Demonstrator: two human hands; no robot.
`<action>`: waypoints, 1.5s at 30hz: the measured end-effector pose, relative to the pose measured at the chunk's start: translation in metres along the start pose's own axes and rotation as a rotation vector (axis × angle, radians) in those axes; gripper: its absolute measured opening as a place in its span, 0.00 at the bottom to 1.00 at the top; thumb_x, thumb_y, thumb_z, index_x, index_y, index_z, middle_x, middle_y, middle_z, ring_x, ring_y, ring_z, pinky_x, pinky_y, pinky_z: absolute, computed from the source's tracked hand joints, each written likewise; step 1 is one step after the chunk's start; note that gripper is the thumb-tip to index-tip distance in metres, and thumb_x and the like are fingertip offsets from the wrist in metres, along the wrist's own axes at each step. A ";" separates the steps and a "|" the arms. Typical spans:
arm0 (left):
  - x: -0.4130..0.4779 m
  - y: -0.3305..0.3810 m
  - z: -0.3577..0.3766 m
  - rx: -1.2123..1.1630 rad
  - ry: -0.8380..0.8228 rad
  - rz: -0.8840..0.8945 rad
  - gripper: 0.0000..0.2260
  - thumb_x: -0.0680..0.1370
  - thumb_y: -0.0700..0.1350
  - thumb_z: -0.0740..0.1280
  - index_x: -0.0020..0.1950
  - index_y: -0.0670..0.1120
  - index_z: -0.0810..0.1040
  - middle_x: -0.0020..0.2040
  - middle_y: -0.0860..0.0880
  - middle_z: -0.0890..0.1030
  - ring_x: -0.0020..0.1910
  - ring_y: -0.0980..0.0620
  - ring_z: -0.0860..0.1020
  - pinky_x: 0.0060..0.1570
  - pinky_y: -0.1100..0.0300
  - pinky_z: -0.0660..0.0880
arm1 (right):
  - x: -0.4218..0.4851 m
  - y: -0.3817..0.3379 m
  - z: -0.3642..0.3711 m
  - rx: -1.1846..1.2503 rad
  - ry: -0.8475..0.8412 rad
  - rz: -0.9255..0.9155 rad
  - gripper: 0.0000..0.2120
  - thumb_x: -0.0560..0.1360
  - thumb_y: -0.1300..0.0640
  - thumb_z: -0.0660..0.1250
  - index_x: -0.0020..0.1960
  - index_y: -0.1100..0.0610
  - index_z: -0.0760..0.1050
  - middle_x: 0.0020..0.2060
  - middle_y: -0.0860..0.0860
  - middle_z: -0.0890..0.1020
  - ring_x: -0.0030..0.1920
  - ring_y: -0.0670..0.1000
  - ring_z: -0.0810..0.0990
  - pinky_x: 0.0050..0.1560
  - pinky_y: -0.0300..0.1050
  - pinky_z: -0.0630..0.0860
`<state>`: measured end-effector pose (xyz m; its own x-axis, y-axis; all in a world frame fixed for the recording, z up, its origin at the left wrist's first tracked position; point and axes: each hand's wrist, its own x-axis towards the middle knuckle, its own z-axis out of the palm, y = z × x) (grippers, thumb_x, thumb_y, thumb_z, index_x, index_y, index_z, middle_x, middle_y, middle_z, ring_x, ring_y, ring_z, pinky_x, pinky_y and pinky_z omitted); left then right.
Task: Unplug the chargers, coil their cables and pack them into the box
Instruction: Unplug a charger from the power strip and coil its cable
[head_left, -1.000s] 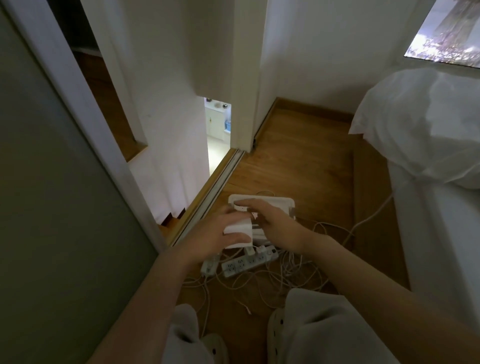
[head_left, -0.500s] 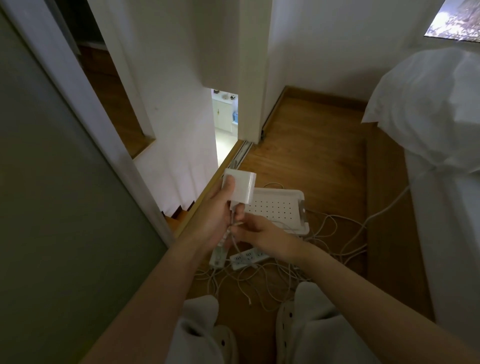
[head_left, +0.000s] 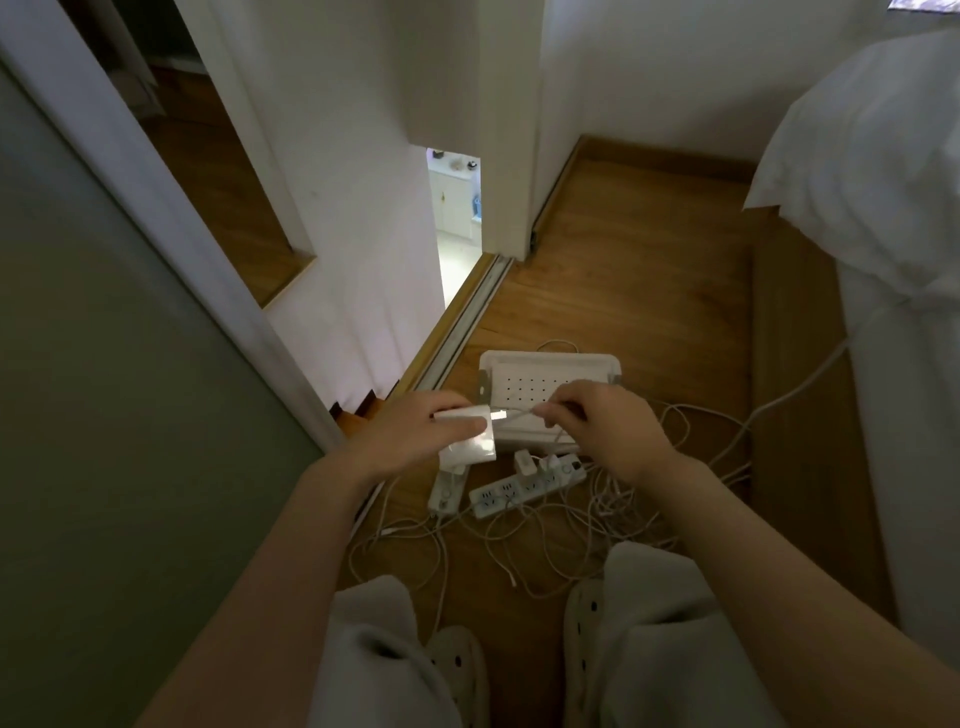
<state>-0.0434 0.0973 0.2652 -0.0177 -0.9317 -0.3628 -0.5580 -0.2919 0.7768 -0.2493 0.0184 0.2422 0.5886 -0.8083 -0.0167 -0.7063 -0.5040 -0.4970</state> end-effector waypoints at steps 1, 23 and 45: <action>0.003 -0.001 0.002 0.063 0.014 -0.009 0.10 0.79 0.51 0.63 0.59 0.52 0.72 0.54 0.51 0.75 0.53 0.52 0.75 0.49 0.59 0.76 | -0.001 -0.003 0.000 0.018 0.038 0.014 0.11 0.77 0.44 0.60 0.42 0.48 0.76 0.32 0.43 0.76 0.30 0.40 0.71 0.32 0.34 0.65; 0.019 0.027 0.013 -1.434 0.184 -0.114 0.11 0.81 0.46 0.59 0.59 0.41 0.74 0.50 0.39 0.75 0.40 0.46 0.79 0.38 0.50 0.82 | -0.018 -0.049 0.055 0.160 -0.193 -0.147 0.15 0.82 0.52 0.51 0.52 0.55 0.75 0.37 0.48 0.77 0.28 0.40 0.68 0.29 0.32 0.61; 0.013 0.000 -0.006 0.039 0.288 -0.056 0.13 0.78 0.52 0.64 0.61 0.51 0.73 0.51 0.52 0.75 0.46 0.54 0.75 0.42 0.62 0.76 | 0.008 -0.023 0.011 0.121 0.060 0.073 0.14 0.79 0.46 0.58 0.42 0.51 0.78 0.28 0.45 0.76 0.27 0.43 0.72 0.30 0.36 0.67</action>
<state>-0.0391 0.0838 0.2634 0.2475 -0.9389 -0.2391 -0.5833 -0.3414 0.7370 -0.2236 0.0265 0.2439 0.5098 -0.8603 -0.0064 -0.6919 -0.4056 -0.5973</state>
